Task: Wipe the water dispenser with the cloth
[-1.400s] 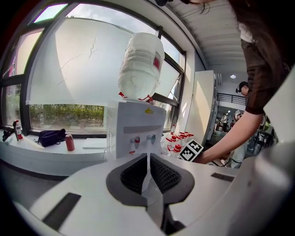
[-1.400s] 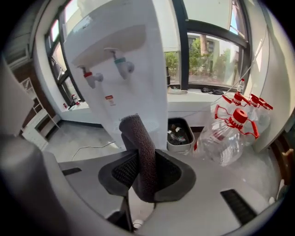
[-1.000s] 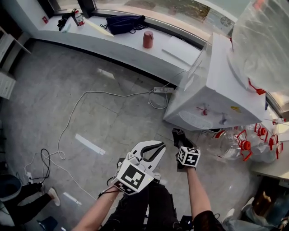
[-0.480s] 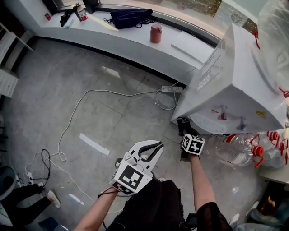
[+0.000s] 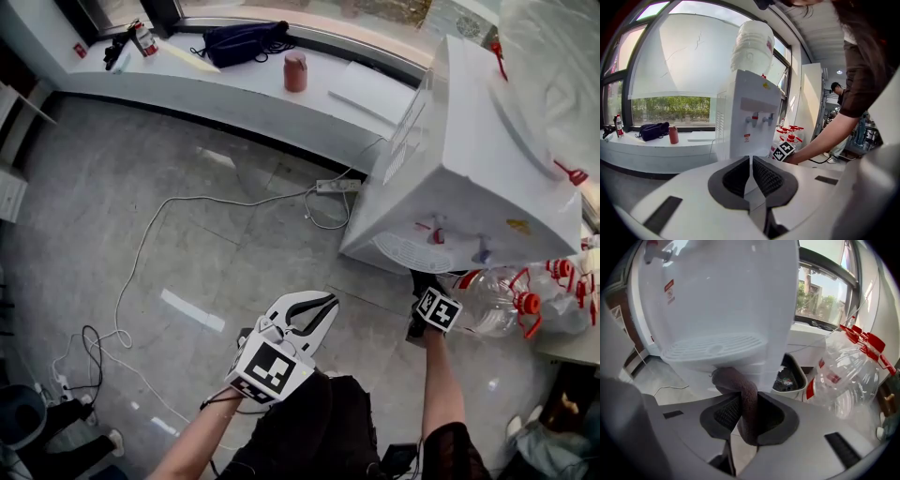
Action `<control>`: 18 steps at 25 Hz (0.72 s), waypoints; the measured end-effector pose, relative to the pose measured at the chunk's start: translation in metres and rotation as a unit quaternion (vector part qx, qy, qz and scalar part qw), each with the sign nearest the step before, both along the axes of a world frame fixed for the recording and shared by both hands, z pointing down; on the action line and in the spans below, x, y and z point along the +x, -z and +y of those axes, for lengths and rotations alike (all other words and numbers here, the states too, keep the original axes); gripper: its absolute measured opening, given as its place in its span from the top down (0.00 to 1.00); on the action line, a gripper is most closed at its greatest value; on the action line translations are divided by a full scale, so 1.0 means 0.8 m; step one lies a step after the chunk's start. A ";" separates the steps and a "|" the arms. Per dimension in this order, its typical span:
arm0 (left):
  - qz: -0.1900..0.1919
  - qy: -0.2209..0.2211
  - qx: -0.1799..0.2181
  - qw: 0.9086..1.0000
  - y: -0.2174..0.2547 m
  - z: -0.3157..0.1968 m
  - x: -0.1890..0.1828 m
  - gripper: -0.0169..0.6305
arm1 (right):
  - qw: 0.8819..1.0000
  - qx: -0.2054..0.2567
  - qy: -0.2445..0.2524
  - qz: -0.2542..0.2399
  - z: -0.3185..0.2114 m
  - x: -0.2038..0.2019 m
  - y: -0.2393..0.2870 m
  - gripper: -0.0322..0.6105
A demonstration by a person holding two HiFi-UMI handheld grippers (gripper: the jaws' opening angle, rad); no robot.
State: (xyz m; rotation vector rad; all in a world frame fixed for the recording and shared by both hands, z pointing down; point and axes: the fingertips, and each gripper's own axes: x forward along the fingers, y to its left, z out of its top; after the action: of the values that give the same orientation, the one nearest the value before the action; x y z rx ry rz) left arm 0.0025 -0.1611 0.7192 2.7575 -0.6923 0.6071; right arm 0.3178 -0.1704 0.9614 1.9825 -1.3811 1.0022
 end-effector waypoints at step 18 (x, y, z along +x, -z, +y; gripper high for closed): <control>-0.002 -0.027 -0.016 1.000 0.068 0.050 0.048 0.94 | 0.994 0.050 -0.087 -0.033 0.096 0.076 0.119 0.79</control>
State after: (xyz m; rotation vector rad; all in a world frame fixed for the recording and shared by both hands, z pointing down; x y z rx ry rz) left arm 0.0407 -0.1207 0.6649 2.7532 -0.6054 0.6305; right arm 0.3785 -0.0937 0.8663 2.1926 -1.3358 1.1026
